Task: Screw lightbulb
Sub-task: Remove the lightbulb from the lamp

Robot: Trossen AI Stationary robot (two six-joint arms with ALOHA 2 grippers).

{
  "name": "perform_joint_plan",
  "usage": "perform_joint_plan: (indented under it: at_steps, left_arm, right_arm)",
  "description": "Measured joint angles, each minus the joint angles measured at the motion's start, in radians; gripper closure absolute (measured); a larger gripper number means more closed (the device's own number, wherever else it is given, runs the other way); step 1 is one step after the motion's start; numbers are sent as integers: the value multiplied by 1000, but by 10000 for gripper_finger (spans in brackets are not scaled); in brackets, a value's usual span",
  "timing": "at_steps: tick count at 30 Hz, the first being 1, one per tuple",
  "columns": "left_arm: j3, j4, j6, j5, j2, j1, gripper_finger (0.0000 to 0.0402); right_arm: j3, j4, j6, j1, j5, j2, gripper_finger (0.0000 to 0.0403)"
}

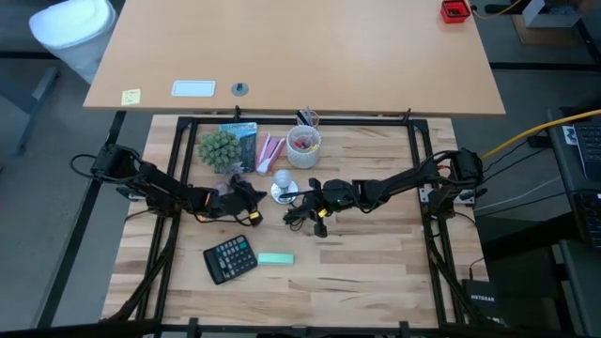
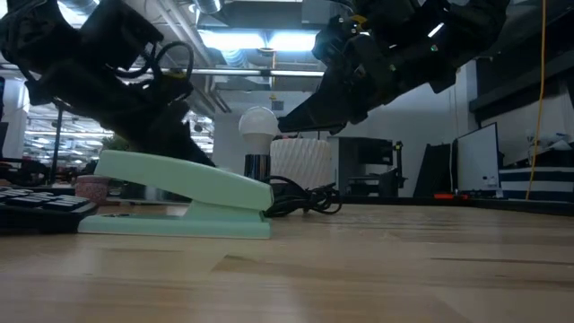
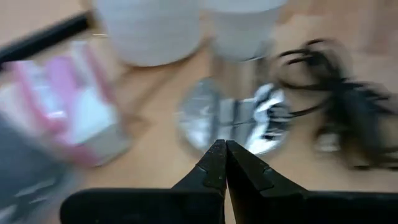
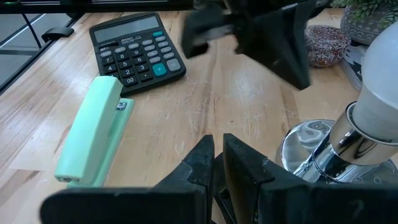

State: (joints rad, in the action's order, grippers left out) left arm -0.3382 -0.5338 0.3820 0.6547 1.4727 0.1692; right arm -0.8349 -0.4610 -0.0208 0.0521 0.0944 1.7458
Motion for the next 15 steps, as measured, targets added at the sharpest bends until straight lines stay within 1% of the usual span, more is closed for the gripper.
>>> perform_joint_plan:
  at_steps: [2,3,5,8,15]
  left_arm:
    - [0,-39,0,-65,0,1,400]
    - [0,-52,4,-79,0,3,400]
    - [0,-60,8,-82,3,1,400]
    - [0,-59,9,-57,7,-20,400]
    - [0,-60,53,-48,7,-101,400]
  right_arm:
    - [0,0,0,0,0,0,363]
    - [0,0,0,0,0,0,363]
    - [0,0,0,0,0,0,363]
    - [0,0,0,0,0,0,363]
    - [0,-10,0,0,0,0,363]
